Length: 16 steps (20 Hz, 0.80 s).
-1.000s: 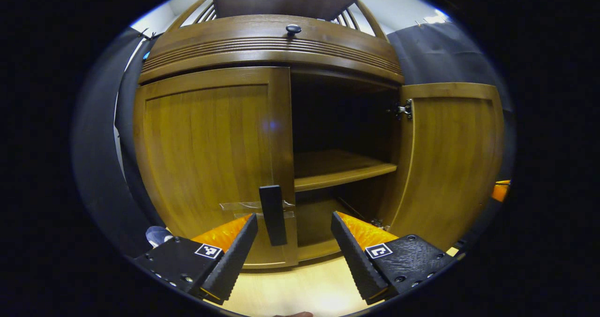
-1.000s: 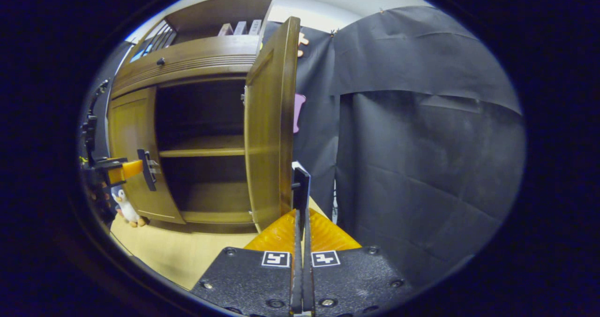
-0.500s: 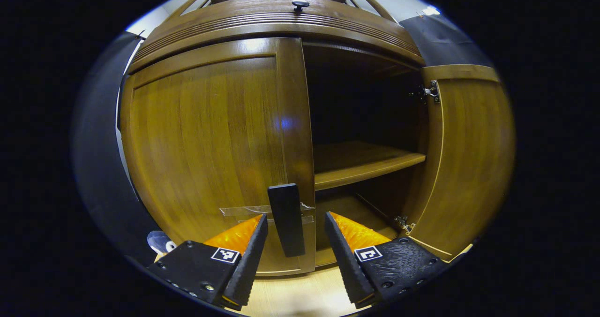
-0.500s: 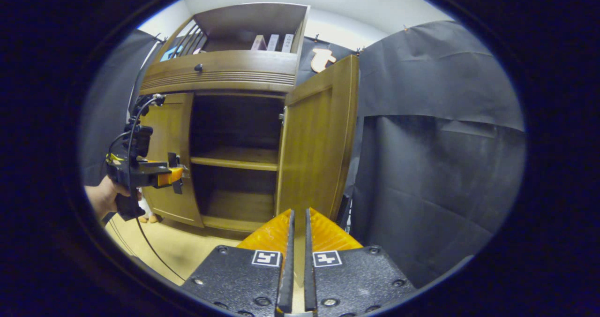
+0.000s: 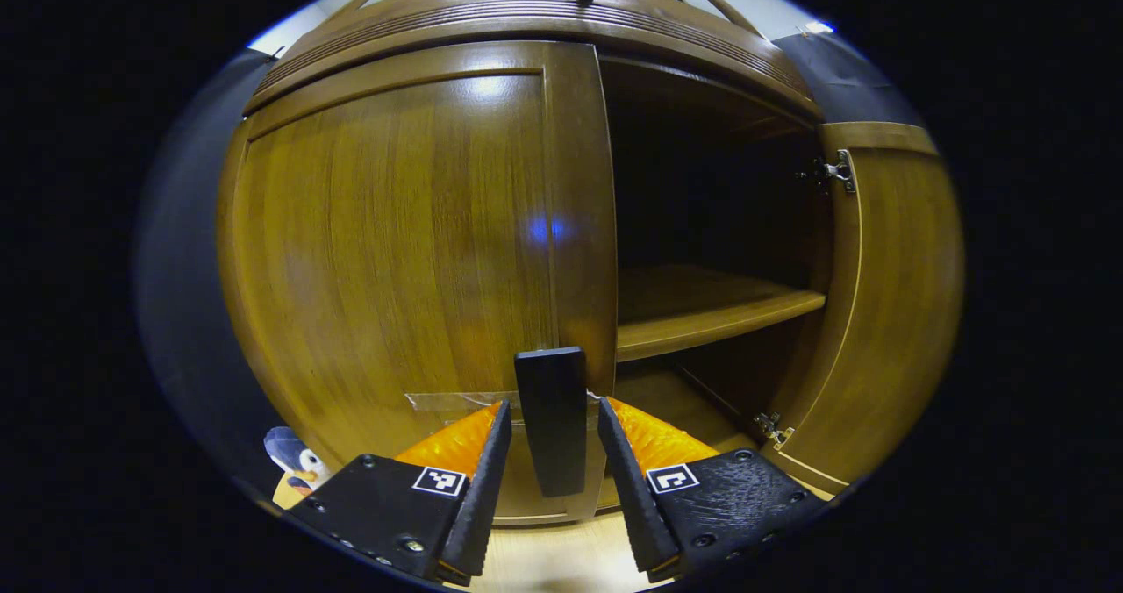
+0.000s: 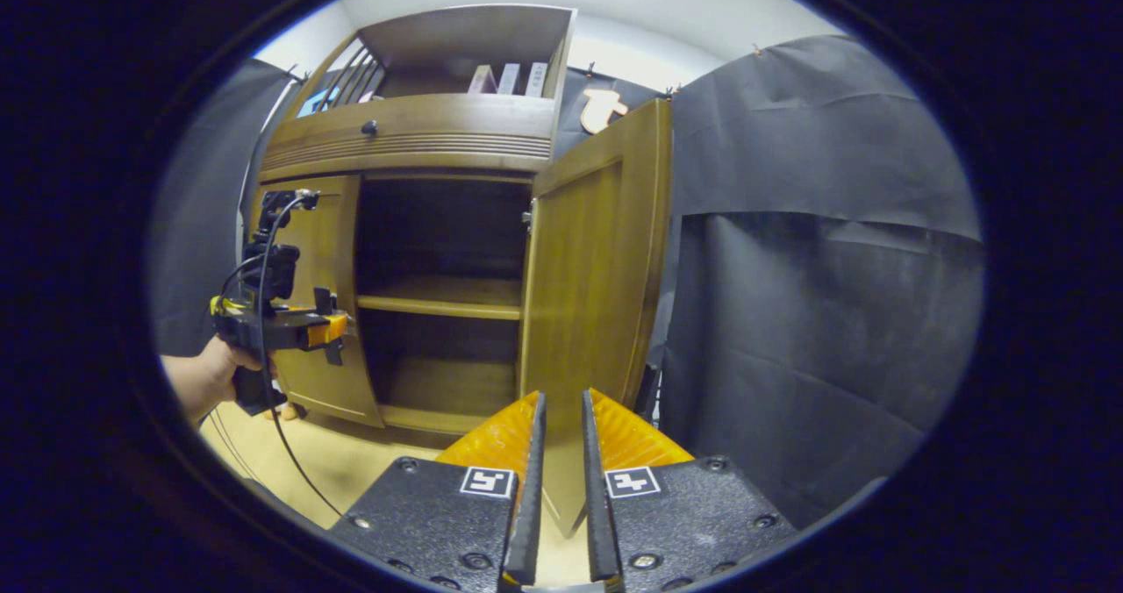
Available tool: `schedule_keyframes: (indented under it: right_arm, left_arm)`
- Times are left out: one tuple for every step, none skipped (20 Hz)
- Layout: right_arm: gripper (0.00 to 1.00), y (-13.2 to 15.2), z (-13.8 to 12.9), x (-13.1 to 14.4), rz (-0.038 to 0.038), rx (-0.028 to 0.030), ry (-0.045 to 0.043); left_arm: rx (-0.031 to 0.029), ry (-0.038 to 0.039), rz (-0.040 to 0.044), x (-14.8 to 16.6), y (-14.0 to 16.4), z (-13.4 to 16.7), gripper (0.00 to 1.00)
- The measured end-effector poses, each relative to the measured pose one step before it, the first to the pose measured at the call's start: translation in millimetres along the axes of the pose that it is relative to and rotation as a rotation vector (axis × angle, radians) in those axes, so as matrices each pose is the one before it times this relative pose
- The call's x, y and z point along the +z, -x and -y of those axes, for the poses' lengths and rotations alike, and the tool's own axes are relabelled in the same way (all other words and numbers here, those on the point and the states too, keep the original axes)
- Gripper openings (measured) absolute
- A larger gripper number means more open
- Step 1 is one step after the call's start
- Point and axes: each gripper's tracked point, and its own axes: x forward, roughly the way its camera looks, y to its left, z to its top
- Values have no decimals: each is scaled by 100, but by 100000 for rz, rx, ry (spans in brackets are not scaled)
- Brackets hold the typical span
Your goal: Open the right door of the double-door shoe cabinet with the right hand, and open the left door with the left hand.
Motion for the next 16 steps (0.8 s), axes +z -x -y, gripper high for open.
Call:
schedule_keyframes:
  right_arm:
    - [28, -59, -153, -53, -194, 427, 375]
    - [29, -145, -33, -6, -79, 336, 262]
    - [30, -117, 21, -201, -19, 368, 199]
    - [31, -76, 36, 84, -166, 362, 110]
    - [36, -51, 17, -188, -255, 544, 118]
    - [39, -263, -128, 28, -172, 389, 106]
    - [39, -198, 22, -124, -27, 242, 50]
    - [30, -186, -185, 54, 60, 843, -169]
    - [30, -212, -266, -51, -82, 873, -36]
    - [30, -257, -276, -13, -90, 865, 312]
    - [30, -187, -123, -53, 17, 984, 408]
    - [30, -220, -180, 62, 28, 589, 481]
    - [30, -254, -250, -49, 19, 1138, 438]
    - [30, -264, -250, -25, -47, 701, 479]
    - [30, -219, -112, -103, -122, 771, 368]
    - [30, -256, -315, 2, -123, 1063, 282]
  left_arm:
    - [-144, -235, 871, 199, 383, 55, 60]
    - [-748, 394, 601, 24, -668, 159, 47]
    - [297, -633, 161, -26, -101, -92, 34]
    - [29, -828, 78, 12, -135, -148, 40]
    - [-1358, 420, 234, 98, -197, 100, 36]
    - [-293, 1887, 452, 26, 25, 123, 36]
    - [-510, 771, -530, -119, 181, 328, 43]
    - [-390, -214, 380, 31, -30, 45, 33]
    - [55, -793, 115, 4, -64, -151, 33]
    - [457, -79, 194, 14, -309, -224, 33]
    - [103, 43, -41, 76, 431, 93, 28]
    - [-34, -34, -37, -13, 90, -43, 28]
    - [-237, 493, -16, -59, -129, 93, 28]
    - [-342, 573, 136, 58, 36, 130, 28]
    - [-110, 447, -235, -45, 1, 69, 28]
    - [98, -135, -189, -24, 112, -3, 28]
